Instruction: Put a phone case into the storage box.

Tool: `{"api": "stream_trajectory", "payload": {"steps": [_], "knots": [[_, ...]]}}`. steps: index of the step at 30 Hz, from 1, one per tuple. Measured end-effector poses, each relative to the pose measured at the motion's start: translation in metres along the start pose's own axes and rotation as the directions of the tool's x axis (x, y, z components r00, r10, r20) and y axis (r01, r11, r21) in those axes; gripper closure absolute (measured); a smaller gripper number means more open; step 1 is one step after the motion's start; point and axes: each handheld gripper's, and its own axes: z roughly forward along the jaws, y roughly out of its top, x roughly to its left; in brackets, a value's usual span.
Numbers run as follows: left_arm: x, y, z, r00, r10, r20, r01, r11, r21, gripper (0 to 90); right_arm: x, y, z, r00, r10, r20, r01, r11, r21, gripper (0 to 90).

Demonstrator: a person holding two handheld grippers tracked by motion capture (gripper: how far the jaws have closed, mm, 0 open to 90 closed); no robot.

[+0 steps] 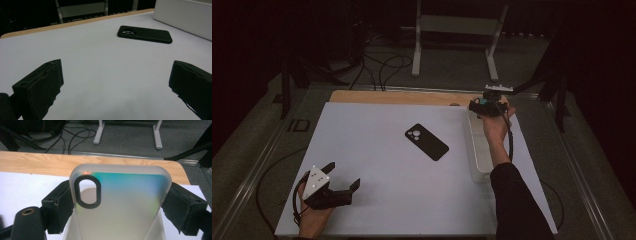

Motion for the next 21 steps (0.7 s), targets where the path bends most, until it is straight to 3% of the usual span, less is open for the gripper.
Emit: {"api": "stream_trajectory", "payload": {"steps": [17,21], "knots": [[0.000,0.000,-0.001,1.0000,-0.006,0.005,0.006,1.0000,-0.001,0.1,0.003,-0.003,0.013,0.9996,-0.010,0.025,0.009,1.000,0.009,16.4],[0.000,0.000,-0.001,1.0000,-0.007,0.007,0.007,1.0000,-0.001,0.1,0.002,-0.002,0.014,0.9993,0.015,0.033,-0.015,1.000,0.006,11.4]]}}
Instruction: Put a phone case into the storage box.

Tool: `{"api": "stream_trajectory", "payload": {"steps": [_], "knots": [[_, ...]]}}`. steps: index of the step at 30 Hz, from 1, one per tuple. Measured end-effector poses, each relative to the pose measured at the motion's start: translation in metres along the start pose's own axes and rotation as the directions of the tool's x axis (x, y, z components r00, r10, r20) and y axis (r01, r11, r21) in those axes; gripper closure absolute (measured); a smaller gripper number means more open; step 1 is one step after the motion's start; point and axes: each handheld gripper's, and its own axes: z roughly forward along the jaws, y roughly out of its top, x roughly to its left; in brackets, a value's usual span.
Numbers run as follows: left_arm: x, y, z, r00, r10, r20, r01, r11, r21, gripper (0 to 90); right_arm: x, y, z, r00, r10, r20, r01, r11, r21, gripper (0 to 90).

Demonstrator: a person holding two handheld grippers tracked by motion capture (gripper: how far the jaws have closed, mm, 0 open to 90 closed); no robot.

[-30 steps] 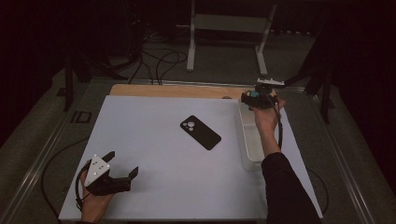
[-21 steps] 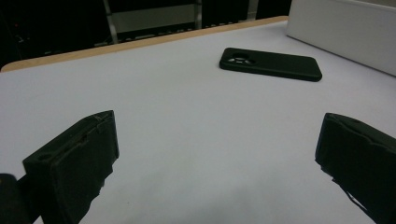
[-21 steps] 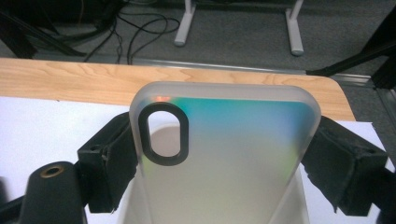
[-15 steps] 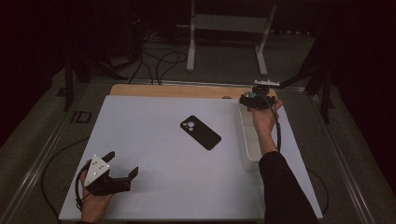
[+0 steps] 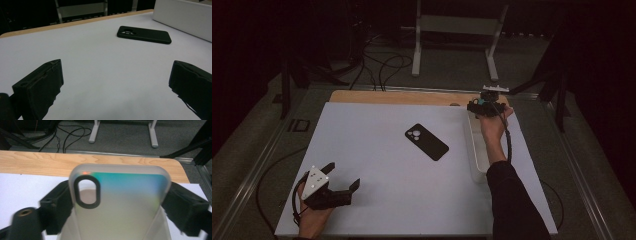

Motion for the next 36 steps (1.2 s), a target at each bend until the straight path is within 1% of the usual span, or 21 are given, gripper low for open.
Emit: {"api": "stream_trajectory", "payload": {"steps": [1,2,3,5,11,15,17,19,24,27,36], "knots": [[0.000,0.000,0.000,1.0000,0.000,0.001,0.000,1.0000,0.000,0.1,-0.001,0.000,0.000,0.9999,0.009,-0.004,-0.010,1.000,-0.003,9.2],[0.000,0.000,0.000,1.0000,0.000,0.001,0.000,1.0000,0.000,0.1,-0.001,0.000,0.000,0.9999,0.009,-0.004,-0.010,1.000,-0.003,9.2],[0.000,0.000,0.000,1.0000,0.002,0.000,-0.002,1.0000,0.001,0.1,-0.002,0.000,0.000,0.9998,0.010,-0.017,-0.010,1.000,0.003,8.8],[0.000,0.000,0.000,1.0000,0.002,0.000,-0.002,1.0000,0.001,0.1,-0.002,0.000,-0.001,1.0000,-0.005,-0.008,0.005,1.000,-0.004,8.7],[-0.001,0.000,0.000,1.0000,0.002,-0.001,-0.002,1.0000,0.000,0.1,-0.005,0.003,-0.007,0.9999,0.006,-0.013,-0.006,0.999,-0.033,8.7],[-0.001,0.000,0.000,1.0000,0.004,-0.001,-0.004,1.0000,-0.001,0.1,-0.005,0.005,-0.014,0.9996,0.003,-0.029,-0.005,0.999,-0.053,8.7],[-0.001,0.000,0.000,1.0000,0.003,-0.001,-0.003,1.0000,-0.001,0.1,-0.005,0.006,-0.018,0.9990,0.002,-0.045,-0.004,0.998,-0.064,8.7],[-0.001,0.000,0.000,1.0000,0.003,-0.002,-0.003,1.0000,0.002,0.1,-0.004,0.006,-0.022,0.9984,-0.006,-0.057,0.001,0.997,-0.076,8.8],[-0.001,0.000,0.001,1.0000,0.005,-0.002,-0.005,1.0000,0.002,0.1,0.002,0.008,-0.030,0.9955,-0.042,-0.085,0.034,0.995,-0.093,8.8],[-0.001,0.000,0.001,1.0000,0.005,-0.002,-0.005,1.0000,0.002,0.1,0.006,0.009,-0.034,0.9925,-0.058,-0.108,0.046,0.993,-0.104,8.8],[-0.001,0.000,0.001,1.0000,0.006,0.000,-0.006,1.0000,0.001,0.1,0.015,0.010,-0.046,0.9836,-0.077,-0.163,0.056,0.990,-0.129,8.8]]}}
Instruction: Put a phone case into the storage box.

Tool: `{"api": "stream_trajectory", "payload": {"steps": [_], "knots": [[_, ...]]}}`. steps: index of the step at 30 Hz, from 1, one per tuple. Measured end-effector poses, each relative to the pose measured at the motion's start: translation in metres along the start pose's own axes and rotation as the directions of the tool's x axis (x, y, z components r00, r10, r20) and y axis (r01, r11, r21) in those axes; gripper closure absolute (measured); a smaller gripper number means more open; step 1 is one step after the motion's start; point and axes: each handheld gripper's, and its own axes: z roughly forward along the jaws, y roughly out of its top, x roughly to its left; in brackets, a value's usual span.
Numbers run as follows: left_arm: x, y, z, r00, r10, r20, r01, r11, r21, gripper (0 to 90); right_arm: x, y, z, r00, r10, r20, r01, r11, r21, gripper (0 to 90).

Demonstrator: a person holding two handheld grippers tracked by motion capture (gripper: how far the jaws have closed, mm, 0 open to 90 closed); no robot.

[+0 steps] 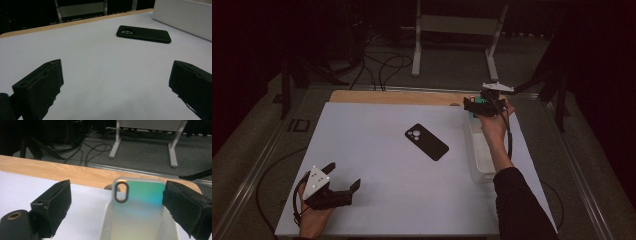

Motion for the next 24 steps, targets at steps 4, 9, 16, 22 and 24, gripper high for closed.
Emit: {"api": "stream_trajectory", "payload": {"steps": [4,9,16,22,24], "knots": [[-0.001,0.000,0.000,1.0000,0.001,0.001,-0.001,1.0000,-0.001,0.1,0.005,0.001,-0.004,0.9997,-0.011,-0.023,0.011,1.000,-0.007,8.8],[-0.001,0.000,0.000,1.0000,0.001,0.000,-0.001,1.0000,0.003,0.1,0.009,0.003,-0.007,0.9983,-0.006,-0.058,0.005,1.000,-0.017,8.8],[-0.003,0.000,0.002,0.9999,0.013,0.001,-0.013,0.9999,0.007,0.1,0.016,0.003,-0.012,0.9952,-0.025,-0.095,0.023,0.999,-0.025,8.8],[-0.003,0.000,0.002,0.9999,0.014,0.001,-0.014,0.9999,0.009,0.1,0.024,0.004,-0.015,0.9890,-0.067,-0.132,0.065,0.998,-0.019,8.8],[-0.003,0.000,0.002,0.9999,0.014,0.000,-0.014,0.9999,0.009,0.1,0.026,0.005,-0.016,0.9862,-0.074,-0.148,0.072,0.997,-0.020,8.7]]}}
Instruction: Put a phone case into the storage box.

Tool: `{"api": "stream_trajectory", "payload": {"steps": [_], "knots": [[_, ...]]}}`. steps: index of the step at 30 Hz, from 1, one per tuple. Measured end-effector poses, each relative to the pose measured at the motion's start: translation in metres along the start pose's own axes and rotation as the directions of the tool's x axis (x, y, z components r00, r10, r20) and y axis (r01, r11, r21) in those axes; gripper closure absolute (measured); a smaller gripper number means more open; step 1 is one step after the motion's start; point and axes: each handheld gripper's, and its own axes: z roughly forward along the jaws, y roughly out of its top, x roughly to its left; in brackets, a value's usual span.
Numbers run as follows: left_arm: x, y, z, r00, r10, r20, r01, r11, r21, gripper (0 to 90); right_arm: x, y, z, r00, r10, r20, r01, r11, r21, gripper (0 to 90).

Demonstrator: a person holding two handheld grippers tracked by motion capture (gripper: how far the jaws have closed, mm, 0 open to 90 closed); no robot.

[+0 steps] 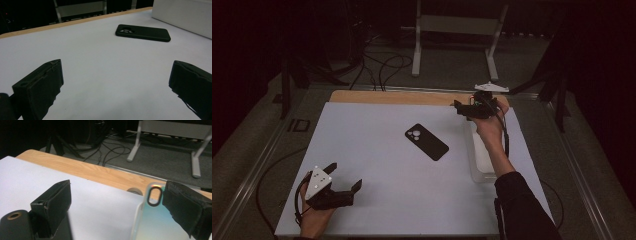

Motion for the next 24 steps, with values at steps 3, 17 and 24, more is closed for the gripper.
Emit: {"api": "stream_trajectory", "payload": {"steps": [3,17,24], "knots": [[0.000,0.000,0.001,1.0000,0.002,0.002,-0.002,1.0000,0.002,0.1,0.004,0.001,0.000,0.9996,-0.010,-0.025,0.010,1.000,0.002,8.7],[-0.001,0.000,0.001,1.0000,0.002,0.002,-0.002,1.0000,0.002,0.1,0.021,-0.001,0.007,0.9923,-0.057,-0.110,0.063,0.997,0.052,8.7],[-0.001,0.000,0.001,1.0000,0.003,0.002,-0.003,1.0000,0.002,0.1,0.029,-0.006,0.013,0.9876,-0.069,-0.141,0.081,0.993,0.081,8.7]]}}
